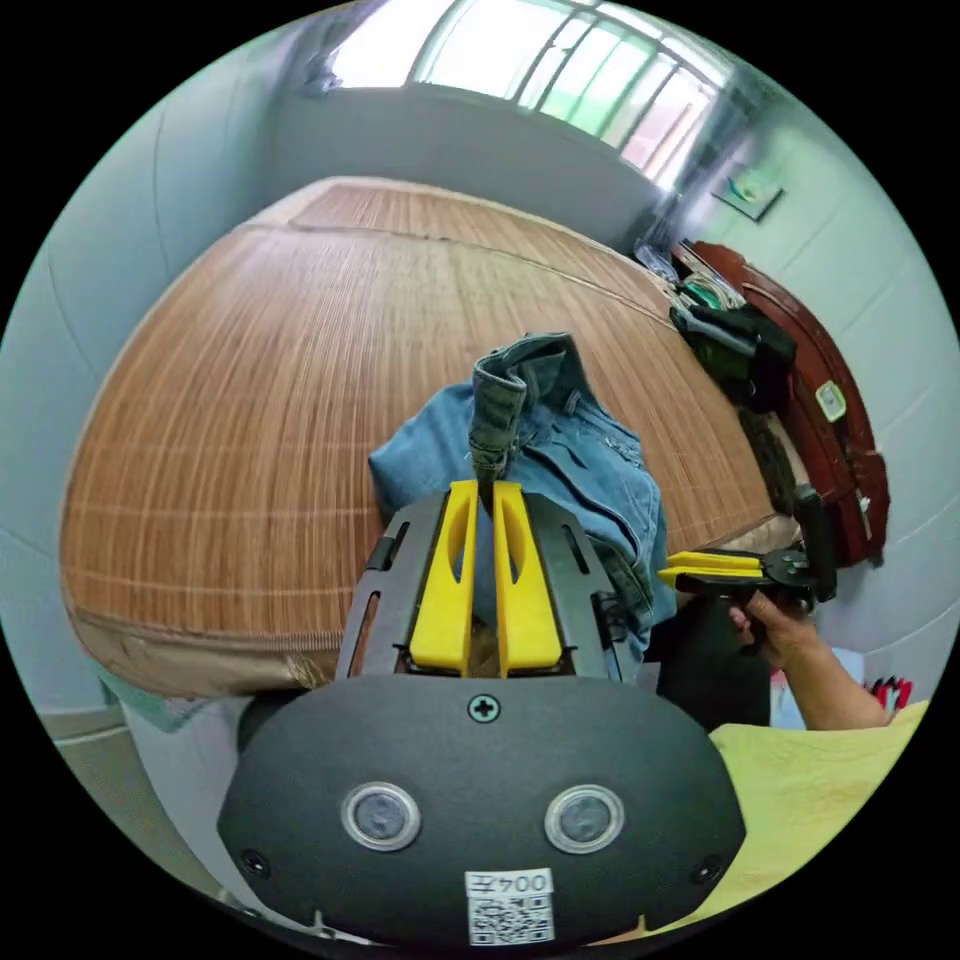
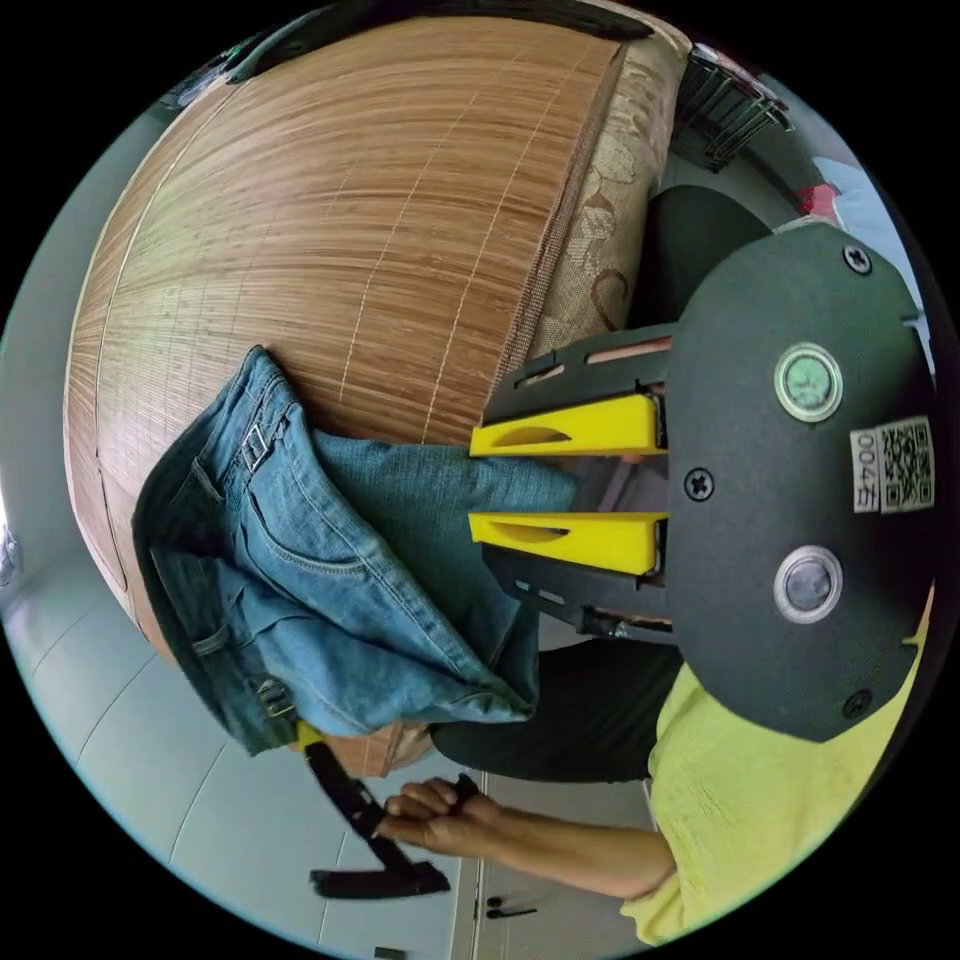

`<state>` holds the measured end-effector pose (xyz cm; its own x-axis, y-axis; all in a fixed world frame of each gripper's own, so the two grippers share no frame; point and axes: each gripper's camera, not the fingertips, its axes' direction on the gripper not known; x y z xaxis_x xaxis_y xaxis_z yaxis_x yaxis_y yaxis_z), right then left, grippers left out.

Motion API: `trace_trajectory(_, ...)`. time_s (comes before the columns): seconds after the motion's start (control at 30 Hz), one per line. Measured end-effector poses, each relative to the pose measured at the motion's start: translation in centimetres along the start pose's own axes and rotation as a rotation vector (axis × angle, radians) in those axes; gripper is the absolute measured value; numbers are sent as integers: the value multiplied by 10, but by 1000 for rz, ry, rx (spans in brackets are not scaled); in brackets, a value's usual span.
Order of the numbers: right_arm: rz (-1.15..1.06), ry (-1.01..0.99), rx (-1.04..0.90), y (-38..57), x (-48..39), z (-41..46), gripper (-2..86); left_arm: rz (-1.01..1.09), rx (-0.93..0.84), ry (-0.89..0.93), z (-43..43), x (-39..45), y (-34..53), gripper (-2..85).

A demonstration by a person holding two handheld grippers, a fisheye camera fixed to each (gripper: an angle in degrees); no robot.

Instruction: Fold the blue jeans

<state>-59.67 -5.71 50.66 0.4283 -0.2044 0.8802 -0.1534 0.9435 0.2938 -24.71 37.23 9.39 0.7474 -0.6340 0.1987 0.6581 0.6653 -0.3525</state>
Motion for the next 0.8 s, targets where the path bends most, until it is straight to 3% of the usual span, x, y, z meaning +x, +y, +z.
trace_trajectory(0.33,228,-668,107,-25,133,-45,138,-127,8,195,3,-77,3,29)
trace_trajectory(0.8,369,-691,137,-117,171,-32,140,-197,-6,402,-10,-156,-7,62)
